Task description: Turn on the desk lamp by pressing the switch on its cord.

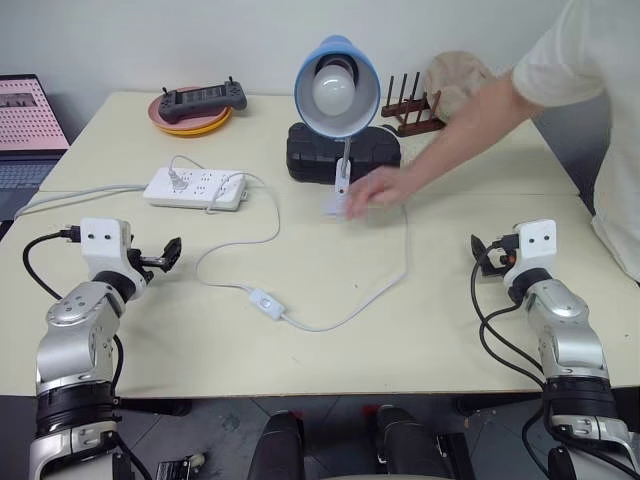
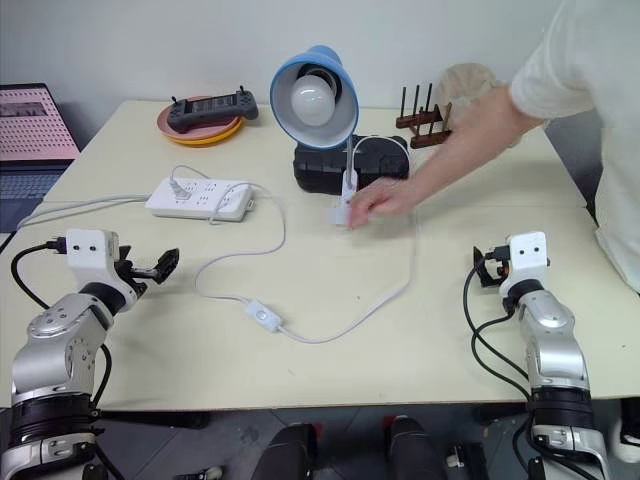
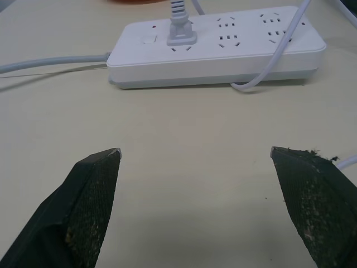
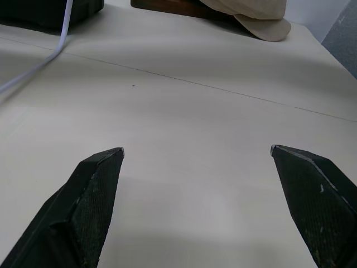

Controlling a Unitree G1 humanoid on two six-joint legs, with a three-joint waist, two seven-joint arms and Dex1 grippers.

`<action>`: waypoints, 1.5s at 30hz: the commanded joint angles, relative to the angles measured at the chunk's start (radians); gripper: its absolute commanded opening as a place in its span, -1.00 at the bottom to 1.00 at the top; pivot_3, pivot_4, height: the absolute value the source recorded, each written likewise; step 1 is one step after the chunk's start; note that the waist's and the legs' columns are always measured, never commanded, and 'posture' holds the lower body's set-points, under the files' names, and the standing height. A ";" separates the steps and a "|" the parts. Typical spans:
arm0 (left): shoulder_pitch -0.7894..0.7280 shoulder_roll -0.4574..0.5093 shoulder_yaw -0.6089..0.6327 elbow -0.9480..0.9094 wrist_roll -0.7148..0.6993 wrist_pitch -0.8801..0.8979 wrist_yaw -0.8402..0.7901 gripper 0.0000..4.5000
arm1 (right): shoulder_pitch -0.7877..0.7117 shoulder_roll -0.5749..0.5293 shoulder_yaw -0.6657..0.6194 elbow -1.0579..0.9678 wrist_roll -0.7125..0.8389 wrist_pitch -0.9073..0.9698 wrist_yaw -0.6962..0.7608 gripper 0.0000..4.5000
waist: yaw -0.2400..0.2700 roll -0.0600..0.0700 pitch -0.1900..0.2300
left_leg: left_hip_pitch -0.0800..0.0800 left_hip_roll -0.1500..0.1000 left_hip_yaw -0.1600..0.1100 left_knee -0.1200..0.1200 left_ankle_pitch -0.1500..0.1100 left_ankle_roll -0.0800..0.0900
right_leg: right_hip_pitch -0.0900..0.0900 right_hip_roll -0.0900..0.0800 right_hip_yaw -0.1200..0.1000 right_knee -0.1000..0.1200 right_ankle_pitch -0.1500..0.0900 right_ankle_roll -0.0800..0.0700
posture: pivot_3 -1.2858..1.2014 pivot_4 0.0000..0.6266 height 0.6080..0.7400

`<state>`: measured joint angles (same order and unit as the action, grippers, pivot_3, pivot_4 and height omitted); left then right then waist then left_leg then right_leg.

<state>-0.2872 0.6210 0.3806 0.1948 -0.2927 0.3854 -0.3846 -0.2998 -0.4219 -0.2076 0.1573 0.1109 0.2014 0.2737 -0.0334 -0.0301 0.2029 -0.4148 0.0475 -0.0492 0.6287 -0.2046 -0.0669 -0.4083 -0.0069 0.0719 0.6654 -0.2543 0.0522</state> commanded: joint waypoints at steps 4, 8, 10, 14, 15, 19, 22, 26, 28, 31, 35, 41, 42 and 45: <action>-0.024 0.020 0.007 -0.033 -0.001 0.002 -0.007 1.00 | 0.006 -0.005 -0.023 -0.047 0.008 -0.019 -0.012 0.97 | 0.000 0.000 0.000 | 0.000 0.000 0.000 0.000 0.000 0.000 | 0.000 0.000 0.000 0.000 0.000 0.000 | 0.03 -0.52 1.00; -0.024 0.030 -0.003 -0.033 -0.002 -0.009 -0.038 1.00 | 0.009 -0.005 -0.020 -0.056 0.010 -0.012 -0.011 0.97 | 0.000 0.000 0.000 | 0.000 0.000 0.000 0.000 0.000 0.000 | 0.000 0.000 0.000 0.000 0.000 0.000 | 0.03 -0.52 1.00; -0.024 0.056 -0.023 -0.035 0.003 -0.022 -0.090 1.00 | 0.017 -0.014 -0.010 -0.087 0.021 0.012 0.014 0.97 | 0.000 0.000 0.000 | 0.000 0.000 0.000 0.000 0.000 0.000 | 0.000 0.000 0.000 0.000 0.000 0.000 | 0.03 -0.52 1.00; -0.038 0.163 -0.105 -0.044 -0.005 -0.054 -0.320 1.00 | 0.042 -0.076 0.020 -0.207 0.084 0.088 0.161 0.97 | -0.001 0.000 0.000 | 0.000 0.000 0.000 0.000 0.000 0.000 | 0.000 0.000 0.000 0.000 0.000 0.000 | 0.03 -0.52 1.00; -0.042 0.207 -0.144 -0.049 0.000 -0.073 -0.410 1.00 | 0.053 -0.100 0.032 -0.255 0.117 0.115 0.222 0.97 | -0.001 0.000 0.000 | 0.000 0.000 0.000 0.000 0.000 0.000 | 0.000 0.000 0.000 0.000 0.000 0.000 | 0.03 -0.52 1.00; -0.088 0.320 -0.280 -0.021 0.022 -0.149 -0.685 1.00 | 0.131 -0.167 0.088 -0.437 0.266 0.217 0.417 0.97 | 0.001 0.000 0.000 | -0.001 0.000 0.000 -0.001 0.000 0.000 | -0.001 0.000 -0.001 -0.001 -0.001 0.000 | 0.03 -0.52 1.00; -0.131 0.344 -0.335 0.022 0.041 -0.195 -0.784 1.00 | 0.167 -0.195 0.114 -0.508 0.323 0.255 0.488 0.97 | 0.001 0.001 0.000 | 0.000 0.000 0.000 -0.001 0.000 0.000 | 0.000 0.000 -0.001 -0.001 -0.002 0.001 | 0.03 -0.52 1.00; -0.243 0.383 -0.499 0.109 0.130 -0.451 -1.087 1.00 | 0.216 -0.288 0.184 -0.631 0.423 0.320 0.660 0.97 | 0.001 0.001 0.000 | -0.001 0.000 0.000 0.000 0.000 0.000 | 0.000 0.000 -0.001 0.000 -0.003 0.002 | 0.03 -0.52 1.00; -0.283 0.381 -0.533 0.169 0.163 -0.544 -1.140 1.00 | 0.213 -0.302 0.194 -0.646 0.434 0.328 0.676 0.97 | 0.002 0.000 0.000 | -0.001 0.000 0.000 0.001 0.000 0.000 | 0.000 0.000 -0.001 0.000 -0.005 -0.001 | 0.03 -0.52 1.00; -0.424 0.322 -0.606 0.344 0.232 -0.725 -1.211 1.00 | 0.205 -0.290 0.226 -0.704 0.464 0.361 0.663 0.97 | 0.001 0.000 0.000 | -0.001 0.000 0.000 0.001 0.000 0.001 | 0.000 0.001 -0.001 0.000 -0.005 -0.001 | 0.03 -0.52 1.00; -0.540 0.252 -0.688 0.514 0.283 -0.908 -1.229 1.00 | 0.248 -0.282 0.250 -0.749 0.445 0.349 0.648 0.97 | 0.007 0.000 -0.001 | -0.002 0.000 -0.001 0.002 0.001 0.001 | 0.000 0.001 -0.001 0.000 -0.004 0.000 | 0.03 -0.52 1.00; -0.572 0.186 -0.772 0.606 0.275 -1.012 -1.230 1.00 | 0.287 -0.252 0.243 -0.735 0.405 0.311 0.591 0.97 | 0.001 -0.001 -0.001 | -0.002 0.000 -0.001 0.001 0.001 0.002 | 0.000 0.001 -0.001 -0.001 -0.003 0.003 | 0.03 -0.52 1.00; -0.576 0.183 -0.783 0.614 0.270 -1.025 -1.230 1.00 | 0.297 -0.250 0.238 -0.736 0.406 0.307 0.587 0.97 | 0.001 -0.001 -0.001 | -0.002 0.000 -0.001 0.001 0.001 0.002 | 0.000 0.001 -0.001 0.000 -0.003 0.003 | 0.03 -0.52 1.00; -0.596 0.169 -0.799 0.643 0.262 -1.047 -1.230 1.00 | 0.323 -0.248 0.231 -0.739 0.404 0.291 0.583 0.97 | 0.001 -0.001 -0.001 | -0.002 0.001 -0.002 0.001 0.001 0.002 | 0.000 0.002 -0.001 0.001 -0.003 0.003 | 0.03 -0.52 1.00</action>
<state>-0.8569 0.7977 -0.4011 0.8142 -0.0122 -0.6349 -1.6088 0.0076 -0.6701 0.0530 -0.5627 0.5136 0.5256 0.8632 -0.0324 -0.0313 0.2018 -0.4164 0.0482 -0.0508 0.6304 -0.2040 -0.0654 -0.4085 -0.0053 0.0709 0.6662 -0.2571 0.0553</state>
